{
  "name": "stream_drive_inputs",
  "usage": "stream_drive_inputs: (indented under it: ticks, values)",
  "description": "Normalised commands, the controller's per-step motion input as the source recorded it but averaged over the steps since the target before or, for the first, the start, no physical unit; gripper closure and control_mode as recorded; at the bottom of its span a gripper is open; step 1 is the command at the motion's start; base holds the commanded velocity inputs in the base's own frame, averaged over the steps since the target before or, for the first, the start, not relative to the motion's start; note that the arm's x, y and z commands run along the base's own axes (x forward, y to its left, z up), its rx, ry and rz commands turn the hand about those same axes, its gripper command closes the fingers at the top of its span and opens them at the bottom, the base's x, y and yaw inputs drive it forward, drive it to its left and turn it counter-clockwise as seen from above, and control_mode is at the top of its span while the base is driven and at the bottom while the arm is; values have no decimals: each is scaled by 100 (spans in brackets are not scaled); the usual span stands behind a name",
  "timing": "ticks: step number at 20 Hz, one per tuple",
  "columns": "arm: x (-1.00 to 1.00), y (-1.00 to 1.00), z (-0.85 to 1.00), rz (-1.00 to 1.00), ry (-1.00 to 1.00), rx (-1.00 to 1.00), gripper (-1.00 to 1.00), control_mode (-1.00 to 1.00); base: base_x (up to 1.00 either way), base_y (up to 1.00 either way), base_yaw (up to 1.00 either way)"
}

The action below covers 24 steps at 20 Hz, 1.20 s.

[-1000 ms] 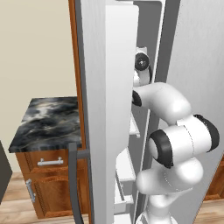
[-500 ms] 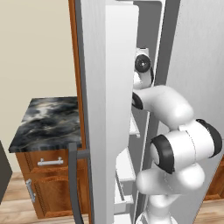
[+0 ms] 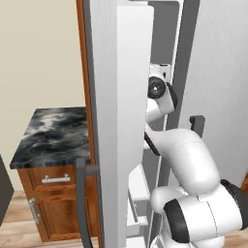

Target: Take the bottled waters from the counter and place them in the freezer to freeze. Close the freezer door after placing the bottles.

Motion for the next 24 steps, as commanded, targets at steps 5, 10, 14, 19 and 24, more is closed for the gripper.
stream_drive_inputs:
  ticks: [5, 10, 14, 19, 24]
  values:
    - [-100, 0, 0, -26, 8, 17, -100, -100, 0, 0, 0]
    - [-100, -12, 3, -22, 44, 40, -100, -100, 0, 0, 0]
    - [-100, -40, -9, -14, 44, 43, -100, -100, 0, 0, 0]
    - [-100, -49, -27, -11, 33, 35, -100, -100, 0, 0, 0]
    - [-46, -12, -7, -4, 2, 5, -100, -100, 0, 0, 0]
